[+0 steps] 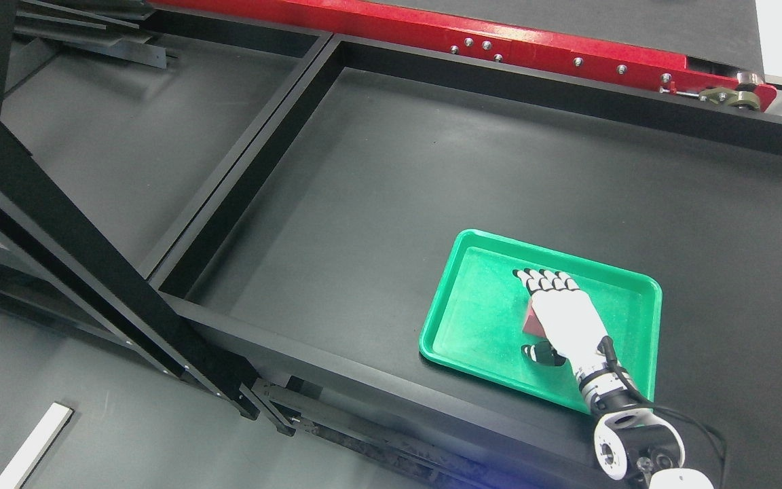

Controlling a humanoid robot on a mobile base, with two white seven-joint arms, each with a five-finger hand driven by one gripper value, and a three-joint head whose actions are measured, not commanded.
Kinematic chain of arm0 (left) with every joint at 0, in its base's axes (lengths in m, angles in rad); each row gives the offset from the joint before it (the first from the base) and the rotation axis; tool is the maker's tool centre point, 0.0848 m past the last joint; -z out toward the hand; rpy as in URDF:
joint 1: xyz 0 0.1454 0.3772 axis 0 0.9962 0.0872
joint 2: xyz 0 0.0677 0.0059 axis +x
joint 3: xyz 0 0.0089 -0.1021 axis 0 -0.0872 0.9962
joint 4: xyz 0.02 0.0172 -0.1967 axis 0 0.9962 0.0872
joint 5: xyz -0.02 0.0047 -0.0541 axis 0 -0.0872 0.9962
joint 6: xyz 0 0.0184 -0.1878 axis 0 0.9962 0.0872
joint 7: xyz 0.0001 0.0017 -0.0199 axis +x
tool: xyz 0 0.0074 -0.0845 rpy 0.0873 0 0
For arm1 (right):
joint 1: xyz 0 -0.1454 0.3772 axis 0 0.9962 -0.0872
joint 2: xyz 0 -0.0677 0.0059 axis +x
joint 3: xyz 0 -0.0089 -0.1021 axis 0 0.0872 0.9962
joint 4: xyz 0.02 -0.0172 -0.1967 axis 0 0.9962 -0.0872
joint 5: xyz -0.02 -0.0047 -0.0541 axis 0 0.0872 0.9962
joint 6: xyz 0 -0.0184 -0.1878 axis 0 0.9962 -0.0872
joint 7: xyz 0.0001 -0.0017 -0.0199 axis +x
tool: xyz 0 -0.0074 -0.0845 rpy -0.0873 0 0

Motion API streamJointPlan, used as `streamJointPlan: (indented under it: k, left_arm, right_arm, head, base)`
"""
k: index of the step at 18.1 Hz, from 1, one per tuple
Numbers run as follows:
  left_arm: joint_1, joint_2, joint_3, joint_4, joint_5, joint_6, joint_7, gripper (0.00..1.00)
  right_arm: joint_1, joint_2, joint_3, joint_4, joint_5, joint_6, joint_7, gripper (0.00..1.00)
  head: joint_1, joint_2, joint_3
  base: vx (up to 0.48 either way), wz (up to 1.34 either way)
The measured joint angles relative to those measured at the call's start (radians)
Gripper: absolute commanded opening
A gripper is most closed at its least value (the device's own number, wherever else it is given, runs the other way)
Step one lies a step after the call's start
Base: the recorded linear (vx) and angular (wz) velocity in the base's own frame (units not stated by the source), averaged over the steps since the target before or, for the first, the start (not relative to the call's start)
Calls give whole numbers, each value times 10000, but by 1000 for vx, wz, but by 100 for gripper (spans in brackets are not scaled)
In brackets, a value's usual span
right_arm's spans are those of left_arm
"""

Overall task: Pick pink block from left shelf to tray
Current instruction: 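Close the right hand fingers around the pink cube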

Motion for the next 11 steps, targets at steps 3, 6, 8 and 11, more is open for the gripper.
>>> streamJointPlan:
  k: [3,6,8,11]
  left_arm:
    - [0,0,0,0,0,0,0,100]
    - [0,0,0,0,0,0,0,100]
    - [0,0,0,0,0,0,0,100]
    - [0,0,0,0,0,0,0,100]
  right_arm:
    - [-19,-49,24,132,-1,-35,30,64]
    - [-27,-77,30,243,-11,-37,-52,43]
    - [-30,-93,23,296,-23,-3,-124,31]
    - [-36,-111,0,359,-38,13,-133,6]
  head:
    - [0,0,0]
    - [0,0,0]
    - [0,0,0]
    - [0,0,0]
  base:
    - [20,-8]
    - [10,-5]
    - [5,0]
    - [4,0]
